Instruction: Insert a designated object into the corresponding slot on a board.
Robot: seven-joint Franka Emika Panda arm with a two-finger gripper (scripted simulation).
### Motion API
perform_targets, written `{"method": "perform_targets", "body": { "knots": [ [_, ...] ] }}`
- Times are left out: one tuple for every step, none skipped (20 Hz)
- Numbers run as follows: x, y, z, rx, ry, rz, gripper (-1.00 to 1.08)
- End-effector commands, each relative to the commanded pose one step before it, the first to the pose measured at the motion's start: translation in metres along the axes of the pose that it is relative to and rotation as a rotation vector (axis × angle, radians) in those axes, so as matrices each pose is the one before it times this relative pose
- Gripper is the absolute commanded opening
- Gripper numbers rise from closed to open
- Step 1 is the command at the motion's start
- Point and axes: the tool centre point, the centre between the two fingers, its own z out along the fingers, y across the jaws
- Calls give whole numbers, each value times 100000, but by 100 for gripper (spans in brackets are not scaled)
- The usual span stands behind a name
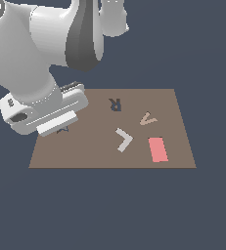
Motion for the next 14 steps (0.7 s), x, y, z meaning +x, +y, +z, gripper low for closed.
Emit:
{"method": "perform_targets", "body": {
  "knots": [
    [24, 8, -9, -16, 6, -25, -100],
    [-7, -12, -2, 0, 0, 0, -100],
    [0, 1, 41, 0, 0, 0, -100],
    [1, 2, 123, 0, 0, 0, -100],
    [1, 2, 205, 0, 0, 0, -100],
    [0, 2, 267, 0, 0, 0, -100],
    [-1, 1, 205, 0, 0, 0, -100],
    [-1, 0, 123, 0, 0, 0, -100],
    [0, 0, 41, 0, 0, 0, -100],
    [0, 0, 0, 0, 0, 0, 100],
    [0, 0, 0, 0, 0, 0, 100],
    [0, 0, 0, 0, 0, 0, 100],
    [0, 0, 0, 0, 0, 0, 100],
    [0, 0, 0, 0, 0, 0, 100]
  ]
}}
